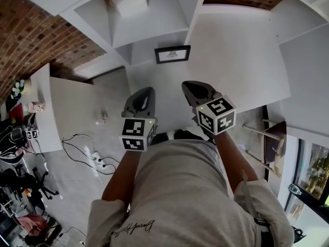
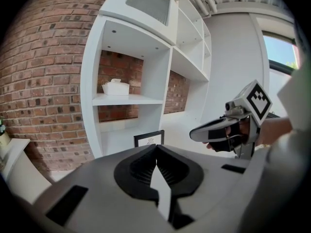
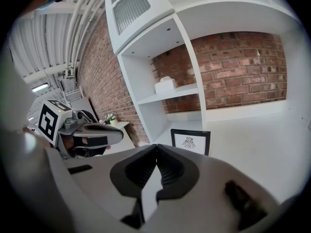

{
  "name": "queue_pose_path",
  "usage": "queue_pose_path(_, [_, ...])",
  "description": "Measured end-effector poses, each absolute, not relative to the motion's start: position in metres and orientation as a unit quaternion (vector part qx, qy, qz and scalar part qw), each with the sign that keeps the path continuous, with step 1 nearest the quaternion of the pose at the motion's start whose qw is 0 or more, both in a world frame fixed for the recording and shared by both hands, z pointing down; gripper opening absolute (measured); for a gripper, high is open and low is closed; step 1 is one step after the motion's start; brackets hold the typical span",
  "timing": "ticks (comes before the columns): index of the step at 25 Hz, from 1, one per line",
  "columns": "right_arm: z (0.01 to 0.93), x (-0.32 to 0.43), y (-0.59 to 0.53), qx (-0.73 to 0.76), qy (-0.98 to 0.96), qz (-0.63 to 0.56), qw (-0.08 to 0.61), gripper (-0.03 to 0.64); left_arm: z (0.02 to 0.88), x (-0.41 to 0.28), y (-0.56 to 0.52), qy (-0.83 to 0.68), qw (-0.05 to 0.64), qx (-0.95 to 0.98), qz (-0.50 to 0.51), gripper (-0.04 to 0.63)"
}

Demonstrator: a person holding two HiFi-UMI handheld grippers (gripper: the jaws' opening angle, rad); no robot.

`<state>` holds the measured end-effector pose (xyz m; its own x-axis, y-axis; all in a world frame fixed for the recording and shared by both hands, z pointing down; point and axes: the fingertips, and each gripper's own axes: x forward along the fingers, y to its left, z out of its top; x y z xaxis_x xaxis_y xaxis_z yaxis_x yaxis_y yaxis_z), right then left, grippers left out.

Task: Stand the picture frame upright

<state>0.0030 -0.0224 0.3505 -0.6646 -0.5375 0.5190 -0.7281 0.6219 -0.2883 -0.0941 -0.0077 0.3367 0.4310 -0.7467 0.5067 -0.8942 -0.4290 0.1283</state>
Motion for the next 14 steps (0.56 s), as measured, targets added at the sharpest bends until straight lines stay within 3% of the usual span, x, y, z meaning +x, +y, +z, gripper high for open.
queue_pose_path(14, [0.351, -0.01, -0.006, 0.345, -0.884, 0.246, 0.197, 0.029, 0.335, -0.103, 0.008, -0.504, 0.184, 0.821, 0.198, 0.017])
